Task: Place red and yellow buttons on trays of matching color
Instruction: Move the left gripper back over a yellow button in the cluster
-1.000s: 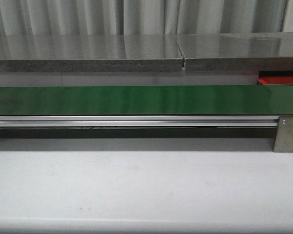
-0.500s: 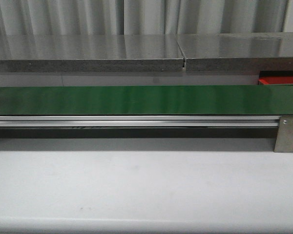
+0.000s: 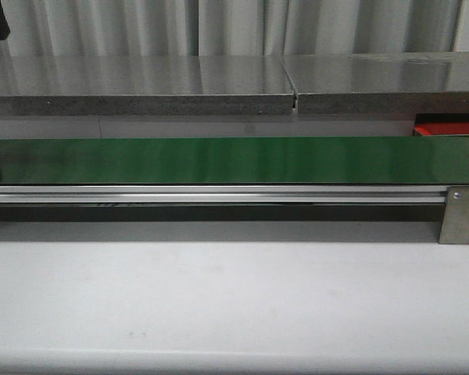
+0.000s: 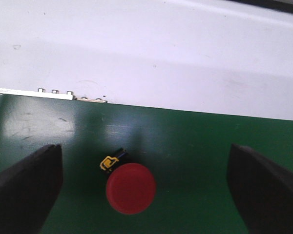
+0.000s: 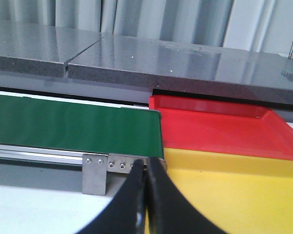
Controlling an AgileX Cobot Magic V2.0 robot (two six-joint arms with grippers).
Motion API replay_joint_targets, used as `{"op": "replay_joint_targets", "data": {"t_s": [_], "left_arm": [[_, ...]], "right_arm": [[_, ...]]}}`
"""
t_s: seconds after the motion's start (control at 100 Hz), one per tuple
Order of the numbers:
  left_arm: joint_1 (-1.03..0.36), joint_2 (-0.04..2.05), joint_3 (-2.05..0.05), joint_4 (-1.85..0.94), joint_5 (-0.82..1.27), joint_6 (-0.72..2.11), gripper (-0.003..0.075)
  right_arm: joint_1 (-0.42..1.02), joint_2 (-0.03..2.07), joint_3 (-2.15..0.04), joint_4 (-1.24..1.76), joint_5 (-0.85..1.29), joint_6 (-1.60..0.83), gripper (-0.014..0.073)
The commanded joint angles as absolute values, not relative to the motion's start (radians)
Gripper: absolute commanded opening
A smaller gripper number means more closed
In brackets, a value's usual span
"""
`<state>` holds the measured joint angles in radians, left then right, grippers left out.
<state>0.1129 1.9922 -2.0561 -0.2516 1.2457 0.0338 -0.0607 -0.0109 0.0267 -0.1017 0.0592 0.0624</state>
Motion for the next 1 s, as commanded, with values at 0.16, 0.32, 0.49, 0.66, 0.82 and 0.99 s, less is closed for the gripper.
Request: {"op": "replay_joint_targets", "data": {"t_s": [0.16,0.32,0.49,0.66,0.82,0.99], "left_arm": [[0.111,1.85,-2.062,-0.128,1.268,0.037,0.0662],[0.122,1.766,-1.962,-0.09,1.26,0.037,0.0662],[0.122,1.66,-1.802,0.042,1.197,0.0,0.0662],[0.151,1.536,-1.595,0.082,1.09,-0.053,0.0662],[0.26,1.432,-1.421,0.075,1.015,-0.06,0.0662],[0.407,1.388,-1.301,0.0,0.929,-0.06,0.0662]], "right_arm": [[-0.061,-0.03,0.004,-0.109,-0.016,0.057,-0.0118],[-0.061,-0.03,0.004,-0.109,-0.016,0.057,-0.0118],[-0.061,-0.03,0.004,-0.109,-0.016,0.057,-0.0118],[-0.061,-0.03,0.004,-0.109,-0.016,0.057,-0.0118],[-0.061,-0.03,0.004,-0.109,-0.016,0.057,-0.0118],[-0.061,-0.03,0.004,-0.109,-0.016,0.057,-0.0118]]}}
